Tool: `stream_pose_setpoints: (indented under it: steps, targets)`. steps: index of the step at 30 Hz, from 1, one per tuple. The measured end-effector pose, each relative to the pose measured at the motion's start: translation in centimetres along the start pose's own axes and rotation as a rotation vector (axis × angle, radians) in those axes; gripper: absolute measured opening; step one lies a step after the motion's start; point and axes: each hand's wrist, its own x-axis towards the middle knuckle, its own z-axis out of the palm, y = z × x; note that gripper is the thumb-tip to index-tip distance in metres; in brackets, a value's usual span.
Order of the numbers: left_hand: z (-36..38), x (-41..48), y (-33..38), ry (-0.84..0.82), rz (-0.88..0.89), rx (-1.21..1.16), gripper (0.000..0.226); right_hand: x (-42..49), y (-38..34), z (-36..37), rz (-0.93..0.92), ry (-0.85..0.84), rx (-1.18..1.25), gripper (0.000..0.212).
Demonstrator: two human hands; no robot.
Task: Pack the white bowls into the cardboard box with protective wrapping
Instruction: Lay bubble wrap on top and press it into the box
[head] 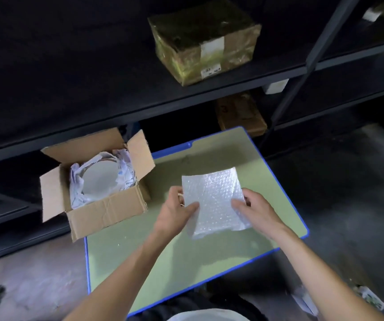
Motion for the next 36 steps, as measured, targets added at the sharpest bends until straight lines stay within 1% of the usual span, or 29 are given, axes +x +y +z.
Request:
stream_pose_setpoints:
  steps: [2,4,7,9,10,13,14,16,18,20,22,23,25,26,28,31,33,36]
  targets:
    - [-0.9,-0.7,0.9,0.055,0.057,-0.055,0.027,0.3,-1.4,-0.5,-0.071,0.012,-0.004,0.031]
    - [-1.8,-1.2,1.6,0.103,0.082,-0.073,0.021,0.6,-3.0,-0.7,-0.124,0.007,0.005,0.025]
    - [-3.6,-1.9,2.5,0.184,0.132,-0.048,0.015,0.7,-5.6,-0.6,-0.203,-0.021,0.011,0.015]
    - [-4.9,-2.3,2.7,0.231,0.169,-0.051,0.012,0.8,-7.1,-0.3,-0.241,-0.032,0.008,0.015]
    - [-5.7,-2.6,2.6,0.253,0.176,-0.056,0.011,0.8,-8.0,-0.1,-0.258,-0.039,0.005,0.018]
    - [-8.6,-3.6,2.6,0.3,0.179,-0.068,0.007,1.1,-10.7,1.0,-0.324,-0.05,0.004,0.037]
    - [-9.5,-3.8,2.3,0.319,0.165,-0.066,0.008,1.2,-11.5,1.5,-0.345,-0.058,0.017,0.035]
    - [-11.3,-4.4,1.8,0.369,0.123,-0.057,0.014,1.3,-13.0,2.7,-0.382,-0.086,0.036,0.022]
    - [-13.1,-5.0,0.7,0.416,0.065,-0.036,0.017,1.3,-14.5,4.2,-0.418,-0.126,0.029,0.013]
    - [-14.7,-5.7,-0.5,0.452,0.027,-0.044,0.02,1.3,-16.0,5.9,-0.441,-0.157,0.007,0.008]
    - [-16.3,-6.5,-1.7,0.478,0.025,-0.086,0.023,1.4,-17.4,7.7,-0.459,-0.191,-0.018,0.007]
    - [-17.1,-6.8,-2.3,0.484,0.025,-0.117,0.019,1.4,-18.1,8.6,-0.466,-0.21,-0.02,0.008]
    - [-18.8,-7.4,-3.4,0.506,0.025,-0.164,0.005,1.5,-19.4,10.5,-0.487,-0.235,-0.02,0.012]
    - [-19.6,-7.6,-3.8,0.517,0.015,-0.183,0.004,1.6,-20.0,11.4,-0.495,-0.239,-0.023,0.014]
    - [-21.3,-7.6,-5.0,0.53,-0.003,-0.197,0.009,1.9,-21.0,13.1,-0.497,-0.231,-0.033,0.02]
    - [-23.5,-7.1,-6.5,0.518,-0.017,-0.214,0.009,2.0,-22.2,15.2,-0.475,-0.216,-0.066,0.036]
    - [-24.5,-6.7,-6.9,0.495,-0.003,-0.225,0.012,1.8,-22.7,16.2,-0.441,-0.22,-0.056,0.047]
    - [-25.5,-5.7,-7.1,0.456,0.04,-0.234,0.022,1.6,-22.9,17.3,-0.425,-0.171,-0.087,0.064]
